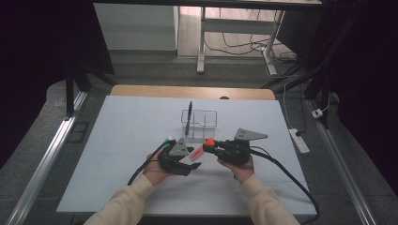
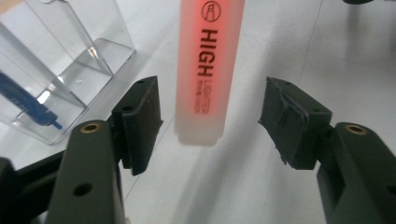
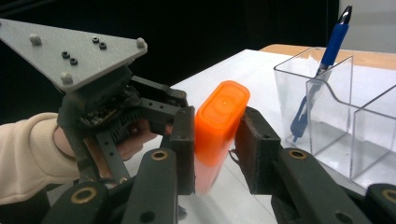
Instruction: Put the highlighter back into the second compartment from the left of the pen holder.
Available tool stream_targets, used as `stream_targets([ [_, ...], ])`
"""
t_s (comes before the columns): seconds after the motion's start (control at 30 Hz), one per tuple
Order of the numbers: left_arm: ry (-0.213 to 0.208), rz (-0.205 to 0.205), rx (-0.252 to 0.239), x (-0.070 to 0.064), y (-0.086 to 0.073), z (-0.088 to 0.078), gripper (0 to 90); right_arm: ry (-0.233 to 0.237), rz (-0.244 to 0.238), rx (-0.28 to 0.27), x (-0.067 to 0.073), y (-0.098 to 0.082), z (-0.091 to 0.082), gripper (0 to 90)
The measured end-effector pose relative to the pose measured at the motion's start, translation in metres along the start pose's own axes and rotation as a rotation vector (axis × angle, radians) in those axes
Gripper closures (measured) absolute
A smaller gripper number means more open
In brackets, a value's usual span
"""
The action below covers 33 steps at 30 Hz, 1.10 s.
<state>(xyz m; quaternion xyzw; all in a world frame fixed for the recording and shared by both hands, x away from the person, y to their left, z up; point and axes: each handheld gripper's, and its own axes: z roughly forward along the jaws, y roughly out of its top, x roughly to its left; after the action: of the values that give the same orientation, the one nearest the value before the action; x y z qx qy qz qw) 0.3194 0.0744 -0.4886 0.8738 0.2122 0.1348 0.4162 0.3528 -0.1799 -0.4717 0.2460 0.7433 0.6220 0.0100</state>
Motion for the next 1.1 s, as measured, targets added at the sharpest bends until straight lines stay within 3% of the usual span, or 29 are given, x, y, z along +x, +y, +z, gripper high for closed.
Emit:
stream_targets([
  [0.57, 0.044, -0.117, -0.031, 0.024, -0.019, -0.04, 32.3, -0.069, -0.067, -0.006, 0.0, 0.007, -0.011, 68.6],
  [1.1, 0.097, -0.172, -0.032, 0.039, -0.037, -0.068, 32.8, -0.113, -0.107, -0.042, 0.0, 0.019, -0.021, 68.7],
])
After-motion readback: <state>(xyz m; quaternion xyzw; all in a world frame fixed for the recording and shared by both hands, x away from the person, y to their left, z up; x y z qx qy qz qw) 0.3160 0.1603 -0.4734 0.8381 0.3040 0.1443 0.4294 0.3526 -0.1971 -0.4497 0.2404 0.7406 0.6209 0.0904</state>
